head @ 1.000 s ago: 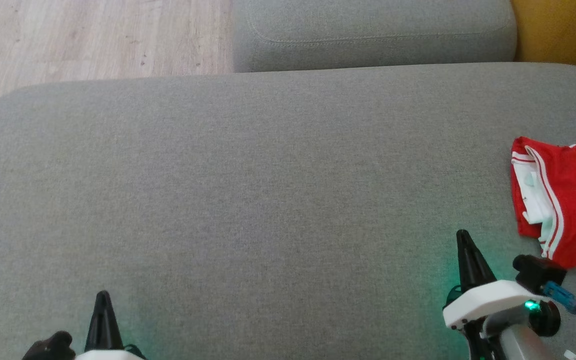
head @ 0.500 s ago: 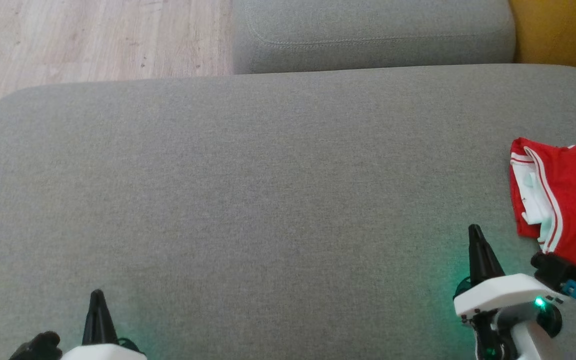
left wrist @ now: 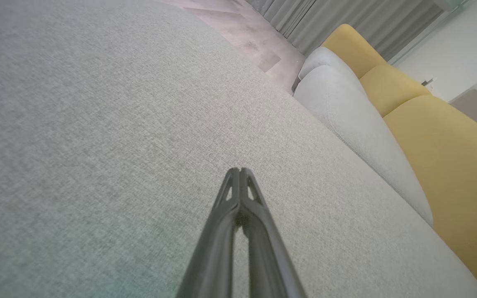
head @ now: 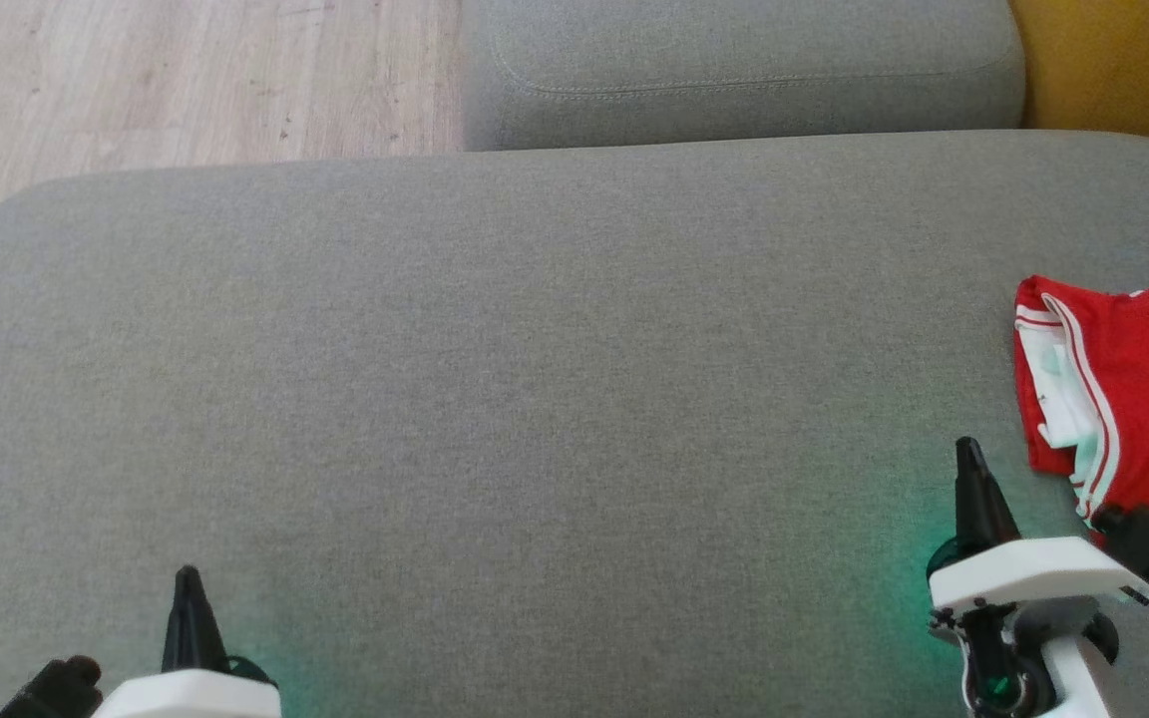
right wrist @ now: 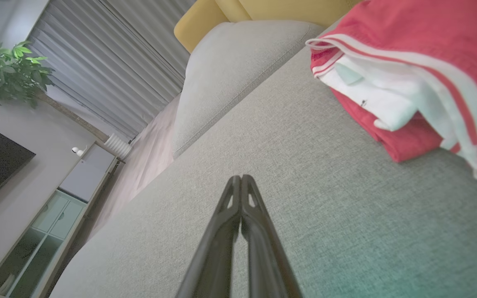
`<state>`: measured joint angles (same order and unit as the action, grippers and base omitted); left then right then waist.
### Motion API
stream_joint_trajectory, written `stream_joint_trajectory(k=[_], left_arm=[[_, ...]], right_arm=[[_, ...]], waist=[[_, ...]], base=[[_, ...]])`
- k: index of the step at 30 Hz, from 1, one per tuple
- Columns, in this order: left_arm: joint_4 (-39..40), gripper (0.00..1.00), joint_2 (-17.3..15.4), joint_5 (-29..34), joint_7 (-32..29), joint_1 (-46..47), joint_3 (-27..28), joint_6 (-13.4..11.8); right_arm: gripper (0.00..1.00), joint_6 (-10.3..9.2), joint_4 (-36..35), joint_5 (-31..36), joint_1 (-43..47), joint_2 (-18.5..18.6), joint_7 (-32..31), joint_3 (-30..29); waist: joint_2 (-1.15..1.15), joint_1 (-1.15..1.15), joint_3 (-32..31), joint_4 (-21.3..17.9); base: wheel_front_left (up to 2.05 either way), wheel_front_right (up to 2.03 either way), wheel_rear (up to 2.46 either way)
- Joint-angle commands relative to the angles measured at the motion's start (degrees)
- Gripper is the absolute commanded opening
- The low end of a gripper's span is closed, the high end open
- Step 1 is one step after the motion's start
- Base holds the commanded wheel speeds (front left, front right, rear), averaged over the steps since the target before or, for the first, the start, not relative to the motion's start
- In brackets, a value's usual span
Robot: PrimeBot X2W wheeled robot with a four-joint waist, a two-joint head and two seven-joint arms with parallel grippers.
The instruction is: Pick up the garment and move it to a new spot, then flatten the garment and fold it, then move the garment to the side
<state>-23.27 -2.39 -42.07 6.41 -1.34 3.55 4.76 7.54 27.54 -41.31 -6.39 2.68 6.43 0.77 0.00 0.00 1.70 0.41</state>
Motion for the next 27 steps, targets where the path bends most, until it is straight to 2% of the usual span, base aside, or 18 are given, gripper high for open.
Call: stream_joint_trajectory(k=[1,27], left_arm=[[2.3,0.0,-0.3,-2.1,-0.4,2.8,1.1,0.4],[4.6,0.0,-0.4,-18.3,-4.6,4.4,1.7,1.2]], right_arm=[[0.0,-0.02,-2.5,-2.2,-1.4,0.2,-0.7,-0.2],[0.0,-0.03,-6.2,-18.6,-0.9,0.2,-4.8,-2.6]], waist=[[0.0,0.0,0.0,0.0],[0.0,0.0,-0.5,-0.1]], base=[[0.0,0.0,0.0],[0.0,0.0,0.0]])
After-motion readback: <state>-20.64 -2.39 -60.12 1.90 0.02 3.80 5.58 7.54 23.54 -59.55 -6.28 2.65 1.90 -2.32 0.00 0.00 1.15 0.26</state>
